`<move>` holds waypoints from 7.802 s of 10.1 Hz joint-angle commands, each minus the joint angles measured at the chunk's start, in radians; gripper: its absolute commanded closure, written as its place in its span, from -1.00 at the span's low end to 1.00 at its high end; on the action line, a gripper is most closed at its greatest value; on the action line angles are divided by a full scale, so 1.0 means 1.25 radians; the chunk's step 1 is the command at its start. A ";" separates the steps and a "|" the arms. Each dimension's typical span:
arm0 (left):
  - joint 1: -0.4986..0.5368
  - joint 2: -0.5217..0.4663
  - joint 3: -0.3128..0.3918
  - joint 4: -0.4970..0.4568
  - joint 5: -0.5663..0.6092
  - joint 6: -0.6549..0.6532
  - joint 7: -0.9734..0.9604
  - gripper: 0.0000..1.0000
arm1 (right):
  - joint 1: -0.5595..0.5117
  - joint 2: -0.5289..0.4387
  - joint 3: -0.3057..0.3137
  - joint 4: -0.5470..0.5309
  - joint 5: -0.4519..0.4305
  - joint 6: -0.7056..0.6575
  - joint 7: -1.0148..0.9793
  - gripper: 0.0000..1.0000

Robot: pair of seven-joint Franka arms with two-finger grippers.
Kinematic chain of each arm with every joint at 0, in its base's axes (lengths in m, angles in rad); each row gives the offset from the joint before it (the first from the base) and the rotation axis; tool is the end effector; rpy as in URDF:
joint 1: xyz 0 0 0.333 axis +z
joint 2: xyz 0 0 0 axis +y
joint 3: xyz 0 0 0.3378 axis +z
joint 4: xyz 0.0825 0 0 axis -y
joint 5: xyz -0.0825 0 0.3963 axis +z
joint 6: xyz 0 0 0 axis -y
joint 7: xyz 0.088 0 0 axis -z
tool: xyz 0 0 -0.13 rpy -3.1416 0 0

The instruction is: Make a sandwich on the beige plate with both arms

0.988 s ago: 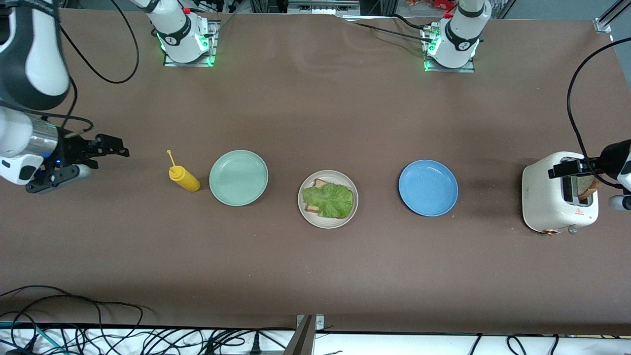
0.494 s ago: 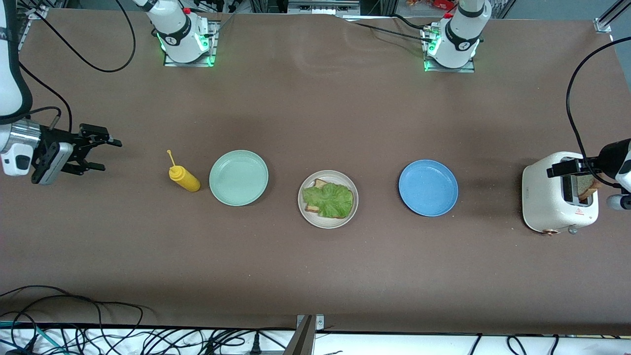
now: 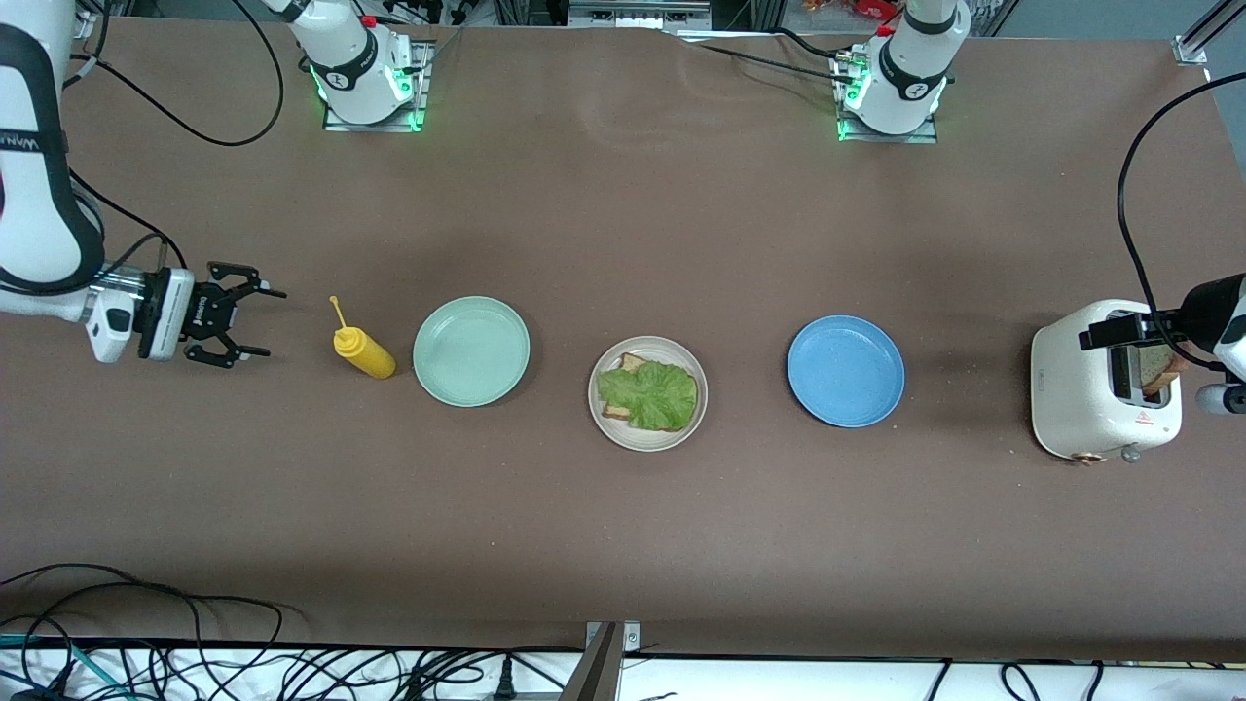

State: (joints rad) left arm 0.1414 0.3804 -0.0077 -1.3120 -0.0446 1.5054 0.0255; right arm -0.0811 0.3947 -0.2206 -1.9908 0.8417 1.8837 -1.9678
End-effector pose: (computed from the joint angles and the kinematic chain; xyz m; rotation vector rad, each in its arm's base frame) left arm 0.6625 0.0839 0.5059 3.0620 0.1682 -0.2808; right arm 0.5717 -0.0999 0.2464 -2.0123 -1.3618 -0.4901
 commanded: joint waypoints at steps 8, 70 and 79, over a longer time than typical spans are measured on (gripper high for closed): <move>-0.001 -0.009 -0.001 -0.008 0.012 -0.010 -0.002 -1.00 | -0.023 0.191 0.091 -0.017 0.372 0.021 -0.452 -1.00; 0.177 0.034 0.003 -0.202 0.163 0.285 0.398 -0.86 | 0.072 -0.080 0.211 -0.036 0.111 0.440 0.271 1.00; 0.177 0.023 0.003 -0.219 0.181 0.303 0.545 1.00 | -0.049 0.068 0.197 -0.146 0.464 0.134 -0.396 1.00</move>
State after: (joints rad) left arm 0.3563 0.4434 0.0059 -1.5725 0.1464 1.8812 0.6685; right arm -0.1170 0.4493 0.0211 -2.1759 1.3972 2.0920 -2.3883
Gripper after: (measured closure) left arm 0.863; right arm 0.885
